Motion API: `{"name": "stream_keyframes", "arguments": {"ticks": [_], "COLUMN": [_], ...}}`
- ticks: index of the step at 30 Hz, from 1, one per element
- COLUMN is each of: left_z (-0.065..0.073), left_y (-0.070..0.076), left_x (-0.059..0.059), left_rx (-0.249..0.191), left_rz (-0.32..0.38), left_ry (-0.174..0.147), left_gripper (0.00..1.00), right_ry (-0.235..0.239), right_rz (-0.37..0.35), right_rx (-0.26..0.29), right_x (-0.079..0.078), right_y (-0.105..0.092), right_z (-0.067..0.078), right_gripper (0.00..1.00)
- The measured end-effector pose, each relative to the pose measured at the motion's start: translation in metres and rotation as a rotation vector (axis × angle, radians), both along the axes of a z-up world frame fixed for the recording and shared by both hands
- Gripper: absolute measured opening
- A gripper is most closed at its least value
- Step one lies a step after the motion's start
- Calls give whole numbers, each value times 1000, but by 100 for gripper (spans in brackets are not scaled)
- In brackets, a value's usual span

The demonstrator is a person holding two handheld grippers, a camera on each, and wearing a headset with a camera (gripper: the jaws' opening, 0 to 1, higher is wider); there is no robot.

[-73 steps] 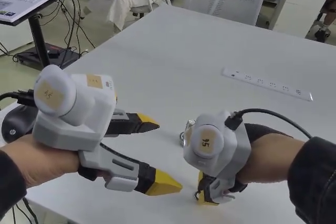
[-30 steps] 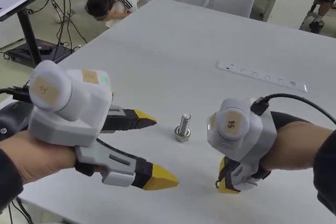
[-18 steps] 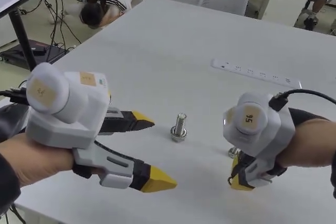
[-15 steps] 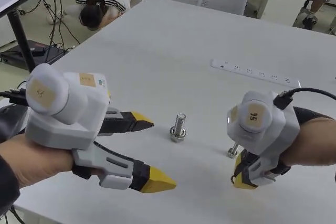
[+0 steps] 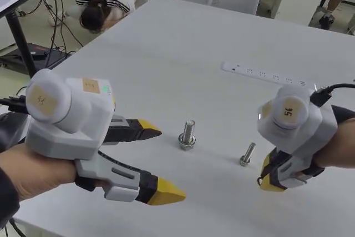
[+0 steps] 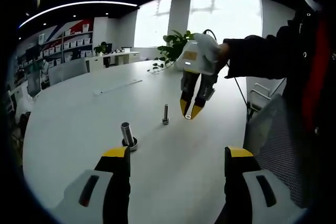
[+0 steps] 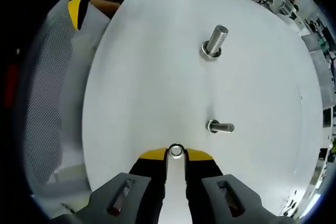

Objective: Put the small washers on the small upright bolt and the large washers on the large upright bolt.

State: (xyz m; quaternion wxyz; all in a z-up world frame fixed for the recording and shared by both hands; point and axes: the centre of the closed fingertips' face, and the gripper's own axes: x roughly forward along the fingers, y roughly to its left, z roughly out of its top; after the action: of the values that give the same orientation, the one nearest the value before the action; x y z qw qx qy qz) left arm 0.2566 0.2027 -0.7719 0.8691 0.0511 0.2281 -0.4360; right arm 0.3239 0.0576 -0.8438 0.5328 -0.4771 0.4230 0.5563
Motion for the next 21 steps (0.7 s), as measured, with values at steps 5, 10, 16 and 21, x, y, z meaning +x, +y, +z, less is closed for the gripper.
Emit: {"name": "stream_keyframes", "arguments": {"ticks": [5, 10, 16, 21], "left_z": [0, 0, 0, -1], "left_y": [0, 1, 1, 0], "left_x": [1, 2, 2, 2], "left_rx": [-1, -2, -4, -3], "left_rz": [1, 3, 5, 6], "left_ry": [0, 0, 0, 2], "left_gripper": [73, 73, 73, 73], "right_ry": [-18, -35, -55, -75], "right_rz": [-5, -1, 13, 22], "right_rx": [1, -2, 1, 13], "right_x": [9, 16, 23, 29], "right_y": [-3, -3, 1, 8], "right_z": [9, 17, 28, 36], "right_gripper": [14, 14, 14, 14]}}
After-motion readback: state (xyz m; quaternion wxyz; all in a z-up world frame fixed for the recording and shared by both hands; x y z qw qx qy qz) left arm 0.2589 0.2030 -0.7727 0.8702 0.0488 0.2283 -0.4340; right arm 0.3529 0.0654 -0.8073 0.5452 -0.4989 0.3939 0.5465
